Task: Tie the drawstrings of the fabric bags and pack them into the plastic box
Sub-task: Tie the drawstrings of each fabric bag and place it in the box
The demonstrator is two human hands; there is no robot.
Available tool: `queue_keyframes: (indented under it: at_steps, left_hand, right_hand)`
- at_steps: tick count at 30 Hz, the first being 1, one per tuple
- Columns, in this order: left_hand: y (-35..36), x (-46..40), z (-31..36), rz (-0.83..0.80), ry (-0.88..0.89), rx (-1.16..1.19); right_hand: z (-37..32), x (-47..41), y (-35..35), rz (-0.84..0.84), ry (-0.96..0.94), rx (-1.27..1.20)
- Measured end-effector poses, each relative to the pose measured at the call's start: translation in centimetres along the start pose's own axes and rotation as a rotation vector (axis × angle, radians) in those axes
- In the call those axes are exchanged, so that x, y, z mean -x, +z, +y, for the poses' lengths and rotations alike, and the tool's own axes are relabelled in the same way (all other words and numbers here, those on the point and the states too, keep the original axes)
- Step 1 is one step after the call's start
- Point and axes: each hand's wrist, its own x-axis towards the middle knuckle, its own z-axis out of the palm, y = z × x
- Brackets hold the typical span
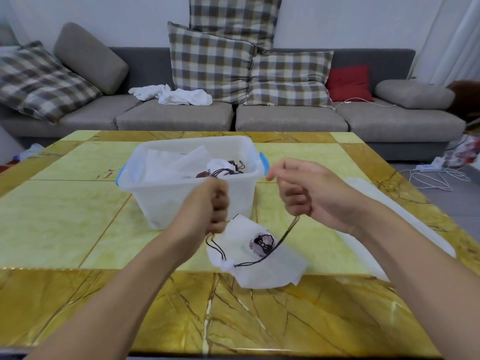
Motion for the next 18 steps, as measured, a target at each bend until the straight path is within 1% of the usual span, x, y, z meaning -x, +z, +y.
queue_keyframes:
  at_steps: [1, 3, 4, 5, 6, 7, 9, 10, 11, 13, 14, 16, 18]
  left_hand:
    - [0.8, 0.7, -0.2, -0.135, 0.002, -0.077]
    - [2.3, 2.1, -0.8, -0.372, 0.086, -0.377]
    - [2.9, 2.7, -1.1, -0.437, 0.113, -0.519]
    - [3.3, 3.0, -1.3, -0.454, 0.125, -0.603]
    - [3.5, 3.1, -1.5, -0.444, 0.119, -0.616]
    - [3.6, 3.2, -1.5, -0.437, 0.101, -0.578]
    - [3.6, 3.0, -1.5, -0.426, 0.029, -0.422]
    - [3.5, 2.9, -1.5, -0.412, -0.011, -0.342]
    - [3.2, 2.8, -1.4, -0.392, -0.039, -0.272]
    - [2.8, 2.5, -1.3, -0.351, -0.070, -0.162]
    - [2.6, 2.4, -1.3, -0.328, -0.081, -0.115]
    - [2.3, 2.2, -1.3, -0.281, -0.101, -0.041]
    - [2.0, 1.9, -1.2, -0.260, -0.097, -0.022]
  right_hand:
    - [-0.6, 0.0, 1.2, -0.040, -0.040, -0.132]
    - [-1.4, 0.0, 3.6, -0.094, -0.115, -0.260]
    - [-1.5, -0.1, 4.5, -0.096, -0.132, -0.278]
    - [-1.5, -0.3, 5.2, -0.091, -0.153, -0.273]
    - [-1.5, -0.5, 5.7, -0.072, -0.182, -0.239]
    - [-1.4, -0.7, 5.8, -0.028, -0.215, -0.164]
    - [-1.3, -1.0, 5.2, 0.129, -0.261, 0.119]
    - [-1.1, -1.1, 4.6, 0.189, -0.236, 0.256]
    - [-0.9, -1.1, 3.9, 0.202, -0.171, 0.351]
    - [-0.5, -0.5, 2.7, 0.094, -0.015, 0.389]
    - [-0.2, -0.2, 2.3, 0.020, 0.015, 0.396]
    - [0.3, 0.0, 1.8, -0.054, 0.002, 0.443]
    - [0.5, -0.1, 1.5, -0.046, -0.014, 0.456]
